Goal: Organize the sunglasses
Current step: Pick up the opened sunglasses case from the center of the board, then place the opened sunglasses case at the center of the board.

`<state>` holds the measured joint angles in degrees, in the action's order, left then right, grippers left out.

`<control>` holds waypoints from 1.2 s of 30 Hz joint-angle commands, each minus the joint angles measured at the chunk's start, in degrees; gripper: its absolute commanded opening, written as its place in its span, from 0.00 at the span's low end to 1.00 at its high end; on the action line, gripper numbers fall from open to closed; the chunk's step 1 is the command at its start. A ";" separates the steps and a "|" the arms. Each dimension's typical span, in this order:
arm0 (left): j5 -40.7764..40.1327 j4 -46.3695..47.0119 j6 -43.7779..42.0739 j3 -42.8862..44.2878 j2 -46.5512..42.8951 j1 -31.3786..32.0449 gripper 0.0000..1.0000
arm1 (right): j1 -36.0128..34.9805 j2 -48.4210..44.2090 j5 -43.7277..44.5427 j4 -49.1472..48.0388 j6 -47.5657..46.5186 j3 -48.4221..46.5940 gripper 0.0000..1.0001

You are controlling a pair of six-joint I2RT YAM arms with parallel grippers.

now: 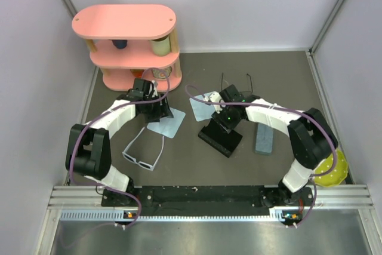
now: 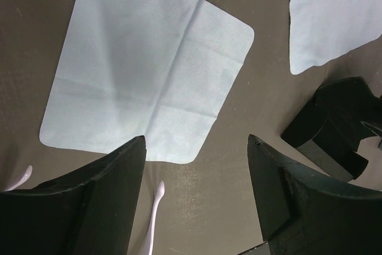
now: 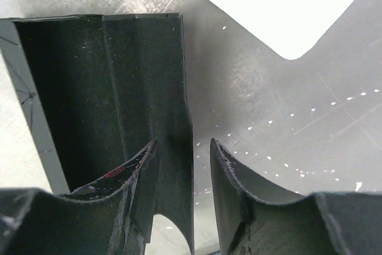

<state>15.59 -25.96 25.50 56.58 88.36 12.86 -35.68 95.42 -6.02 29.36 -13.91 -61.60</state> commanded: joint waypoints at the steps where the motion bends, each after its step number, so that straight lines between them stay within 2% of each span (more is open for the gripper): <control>1: 0.66 -0.32 -0.97 -0.59 -2.14 -0.29 0.73 | 0.70 3.63 -1.79 -1.24 -0.41 -3.52 0.37; 4: 0.66 -0.59 -1.15 -0.94 -2.40 -0.29 0.73 | 0.97 3.99 -3.38 -1.15 0.46 -3.79 0.21; 5: 0.58 -0.67 -1.24 -1.12 -2.66 -0.29 0.73 | 1.05 3.55 -3.73 -1.24 0.99 -3.61 0.04; 6: 0.75 -0.76 -1.15 -1.12 -2.75 -0.29 0.73 | 1.05 3.20 -3.82 -1.33 1.60 -3.44 0.00; 9: 0.75 -0.68 -1.24 -1.56 -3.10 -0.30 0.73 | 1.05 1.44 -3.65 -1.41 5.55 -2.38 0.00; 12: 0.93 -0.76 -0.80 -1.91 -3.54 -0.30 0.73 | 1.05 -0.84 -0.93 -1.50 13.27 -1.33 0.00; 16: 1.63 -0.76 -0.18 -2.35 -4.16 -0.38 0.73 | 0.79 -5.76 -0.49 -2.20 28.37 1.30 0.00; 23: 4.70 -0.15 1.40 -3.40 -4.60 -0.21 0.73 | 0.00 -15.43 11.02 -2.21 50.18 7.72 0.00; 25: 5.41 -0.06 2.10 -4.01 -5.03 -0.12 0.73 | 0.09 -18.14 12.17 -1.77 59.84 10.53 0.00; 33: 7.87 0.90 3.51 -6.21 -7.67 0.06 0.72 | -3.95 -22.55 18.14 -1.68 89.53 18.52 0.00; 36: 8.05 1.08 3.42 -6.83 -8.20 0.15 0.72 | -4.83 -23.87 23.41 -1.68 98.95 20.46 0.00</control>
<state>22.11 -26.89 28.49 50.57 82.72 12.82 -39.18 75.00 9.63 28.80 65.98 -42.61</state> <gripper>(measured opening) 0.724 0.009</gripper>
